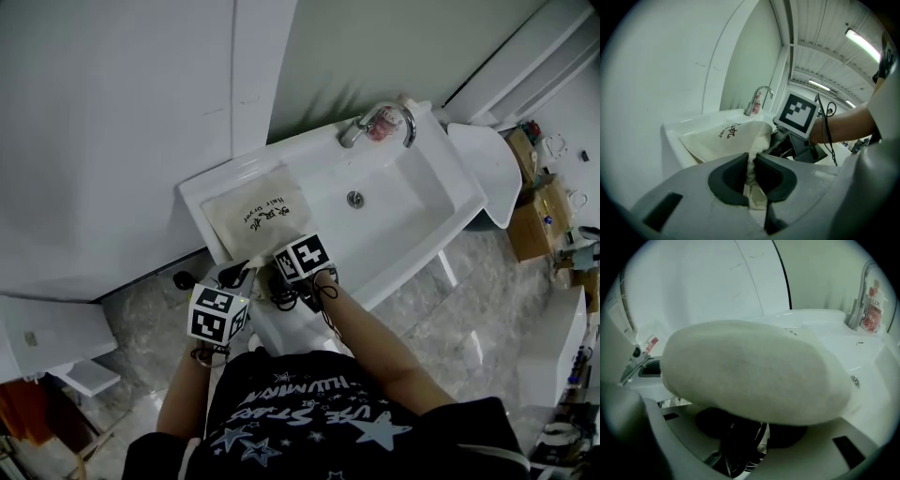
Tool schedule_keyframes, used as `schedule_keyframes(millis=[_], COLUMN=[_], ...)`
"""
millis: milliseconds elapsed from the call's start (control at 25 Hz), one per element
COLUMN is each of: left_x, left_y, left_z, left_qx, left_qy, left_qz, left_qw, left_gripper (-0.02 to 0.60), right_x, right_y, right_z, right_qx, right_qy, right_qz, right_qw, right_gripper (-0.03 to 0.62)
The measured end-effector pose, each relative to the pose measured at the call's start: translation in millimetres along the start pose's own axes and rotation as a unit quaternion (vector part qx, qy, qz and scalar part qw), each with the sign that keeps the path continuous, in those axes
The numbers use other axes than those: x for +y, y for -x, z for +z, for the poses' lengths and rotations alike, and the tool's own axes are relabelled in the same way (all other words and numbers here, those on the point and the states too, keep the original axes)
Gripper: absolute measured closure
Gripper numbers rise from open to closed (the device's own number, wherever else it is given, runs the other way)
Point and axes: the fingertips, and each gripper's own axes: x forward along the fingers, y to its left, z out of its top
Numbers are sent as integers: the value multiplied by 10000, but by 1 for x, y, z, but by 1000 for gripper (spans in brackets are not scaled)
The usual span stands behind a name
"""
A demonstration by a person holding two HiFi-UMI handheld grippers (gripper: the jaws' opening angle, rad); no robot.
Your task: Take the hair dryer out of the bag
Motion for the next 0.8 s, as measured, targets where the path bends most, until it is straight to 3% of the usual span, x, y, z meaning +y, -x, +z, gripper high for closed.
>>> schedule_keyframes(millis=[640, 800], left_x=[-4, -7], left_y=[14, 17], left_z=[3, 5], left_qx=[-266, -316], left_qy=[246, 255], left_qz=[504, 616], left_qw=[9981, 9973], left_gripper=[546, 546], right_x=[17, 29], right_y=[58, 72], right_z=[-41, -60], right_qx=[-140, -51], right_qy=[380, 718], right_qz=[864, 1129], right_qw=[9954, 9910], right_gripper=[414, 414])
